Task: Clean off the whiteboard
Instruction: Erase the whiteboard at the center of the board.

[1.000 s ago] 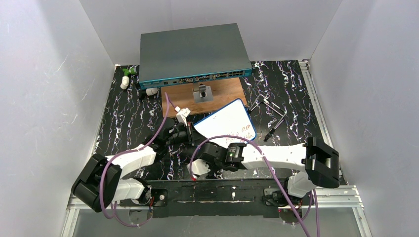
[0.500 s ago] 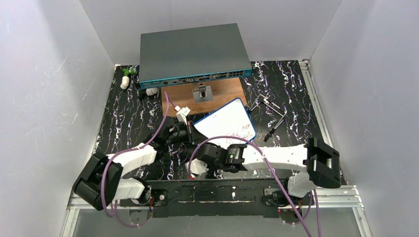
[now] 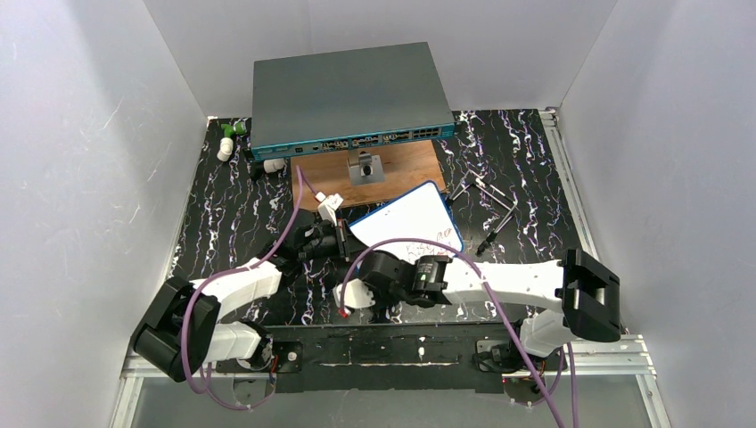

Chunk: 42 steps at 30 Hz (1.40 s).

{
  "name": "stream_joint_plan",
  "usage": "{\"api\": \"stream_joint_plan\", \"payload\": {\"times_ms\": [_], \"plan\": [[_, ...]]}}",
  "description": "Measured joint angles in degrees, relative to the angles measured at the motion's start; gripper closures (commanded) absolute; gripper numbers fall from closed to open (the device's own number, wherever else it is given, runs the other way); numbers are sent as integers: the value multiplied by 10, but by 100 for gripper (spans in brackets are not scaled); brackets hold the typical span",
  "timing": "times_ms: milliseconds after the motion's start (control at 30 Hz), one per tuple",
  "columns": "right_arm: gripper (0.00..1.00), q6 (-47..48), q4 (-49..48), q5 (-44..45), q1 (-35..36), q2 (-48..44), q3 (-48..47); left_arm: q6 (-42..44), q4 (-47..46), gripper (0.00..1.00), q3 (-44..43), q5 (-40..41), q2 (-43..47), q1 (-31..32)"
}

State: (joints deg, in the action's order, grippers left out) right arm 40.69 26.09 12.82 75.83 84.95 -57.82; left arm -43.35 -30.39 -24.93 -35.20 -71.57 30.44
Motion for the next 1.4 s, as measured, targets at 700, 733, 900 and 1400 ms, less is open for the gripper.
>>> {"api": "stream_joint_plan", "payload": {"times_ms": [700,733,900,1400], "plan": [[99,-16,-16,16,-71,-2,-2,-2,9,100,3,1,12,-14],[99,-18,-14,17,-68,-2,-2,-4,8,100,3,1,12,-14],[99,-19,-1,16,-39,2,-3,-10,6,100,10,-3,15,-15],[99,-33,10,-13,-59,12,-9,-2,-3,100,20,3,25,-16]]}}
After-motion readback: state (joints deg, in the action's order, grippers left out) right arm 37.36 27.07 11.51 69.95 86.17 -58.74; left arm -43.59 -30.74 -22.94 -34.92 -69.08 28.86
